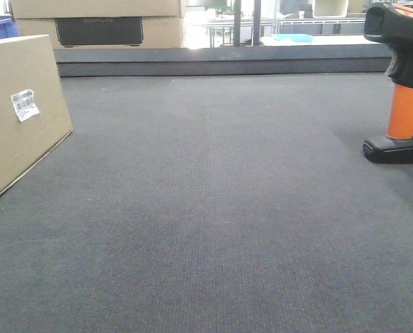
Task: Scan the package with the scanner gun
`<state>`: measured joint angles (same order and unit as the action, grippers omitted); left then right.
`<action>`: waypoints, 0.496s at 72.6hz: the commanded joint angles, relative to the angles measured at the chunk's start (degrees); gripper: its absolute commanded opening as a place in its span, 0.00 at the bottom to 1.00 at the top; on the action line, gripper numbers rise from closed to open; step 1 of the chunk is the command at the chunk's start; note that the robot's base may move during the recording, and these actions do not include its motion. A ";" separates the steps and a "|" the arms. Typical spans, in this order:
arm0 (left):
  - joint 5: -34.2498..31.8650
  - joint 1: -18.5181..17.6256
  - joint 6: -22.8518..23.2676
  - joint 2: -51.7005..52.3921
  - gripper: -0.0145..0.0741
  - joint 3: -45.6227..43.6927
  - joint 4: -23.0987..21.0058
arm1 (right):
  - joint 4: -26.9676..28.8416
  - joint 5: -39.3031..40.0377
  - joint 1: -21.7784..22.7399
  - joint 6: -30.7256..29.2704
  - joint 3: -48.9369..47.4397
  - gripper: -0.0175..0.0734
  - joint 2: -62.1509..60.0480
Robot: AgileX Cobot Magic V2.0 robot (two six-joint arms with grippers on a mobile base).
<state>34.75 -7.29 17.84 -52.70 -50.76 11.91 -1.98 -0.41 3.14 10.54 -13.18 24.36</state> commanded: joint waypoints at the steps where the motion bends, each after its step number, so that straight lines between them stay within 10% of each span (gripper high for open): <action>1: -3.94 0.23 0.36 3.84 0.04 3.56 -0.16 | -0.27 -3.42 0.27 0.05 -1.34 0.49 -1.47; 16: -5.11 0.23 0.36 10.47 0.04 8.32 1.64 | -0.27 -10.18 0.27 0.05 -3.90 0.02 -3.85; 36: -10.87 0.23 0.77 14.20 0.04 10.53 3.26 | 1.53 -15.02 0.27 0.05 -8.24 0.01 -6.31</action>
<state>28.65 -7.29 18.07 -40.16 -42.09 14.75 -1.01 -15.82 3.14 10.54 -20.78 18.81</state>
